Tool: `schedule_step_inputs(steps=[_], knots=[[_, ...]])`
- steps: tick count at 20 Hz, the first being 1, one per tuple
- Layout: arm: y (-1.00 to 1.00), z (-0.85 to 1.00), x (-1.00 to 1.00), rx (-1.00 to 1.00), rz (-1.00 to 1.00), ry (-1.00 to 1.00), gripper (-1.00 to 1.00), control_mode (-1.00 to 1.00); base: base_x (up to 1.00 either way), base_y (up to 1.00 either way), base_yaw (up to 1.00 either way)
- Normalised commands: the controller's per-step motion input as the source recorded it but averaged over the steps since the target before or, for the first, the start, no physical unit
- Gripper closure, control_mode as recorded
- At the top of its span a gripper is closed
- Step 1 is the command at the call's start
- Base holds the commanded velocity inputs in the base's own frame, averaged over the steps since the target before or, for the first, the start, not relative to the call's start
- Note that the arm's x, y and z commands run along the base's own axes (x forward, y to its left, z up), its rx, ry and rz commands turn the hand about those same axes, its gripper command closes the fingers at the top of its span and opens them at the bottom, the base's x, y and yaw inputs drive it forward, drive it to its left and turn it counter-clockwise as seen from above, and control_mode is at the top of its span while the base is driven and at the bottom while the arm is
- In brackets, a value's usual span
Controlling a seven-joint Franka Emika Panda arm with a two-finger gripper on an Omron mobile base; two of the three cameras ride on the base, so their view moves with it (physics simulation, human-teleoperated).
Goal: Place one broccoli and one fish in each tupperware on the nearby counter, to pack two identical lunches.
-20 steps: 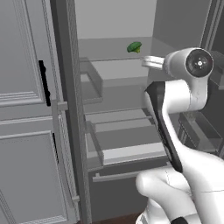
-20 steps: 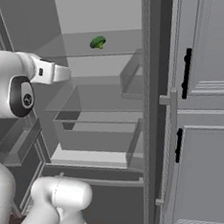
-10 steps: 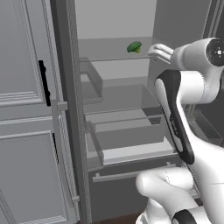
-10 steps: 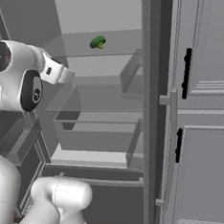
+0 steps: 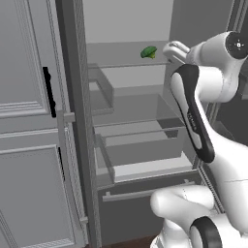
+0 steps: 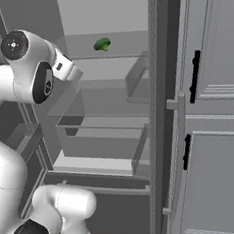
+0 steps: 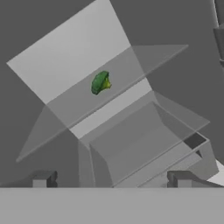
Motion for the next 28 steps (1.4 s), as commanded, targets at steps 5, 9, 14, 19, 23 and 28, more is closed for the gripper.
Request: schedule_step_inputs(steps=[5, 9, 14, 19, 23, 28], knots=[[0.0, -0.02, 0.45, 0.16, 0.0, 0.0, -1.0, -1.0, 0.0, 0.0, 0.0], [0.0, 0.0, 0.31, 0.03, 0.0, -0.01, -1.0, -1.0, 0.0, 0.0, 0.0], [-0.03, 0.0, 0.34, 0.0, 0.0, 0.01, -1.0, -1.0, 0.0, 0.0, 0.0], [-0.12, 0.0, 0.51, 0.0, 0.0, 0.08, -1.0, -1.0, 0.0, 0.0, 0.0], [-0.12, 0.0, 0.64, 0.0, 0.0, 0.11, -1.0, -1.0, 0.0, 0.0, 0.0], [-0.03, -0.01, 0.64, 0.0, 0.0, 0.03, -1.0, -1.0, 0.0, 0.0, 0.0]])
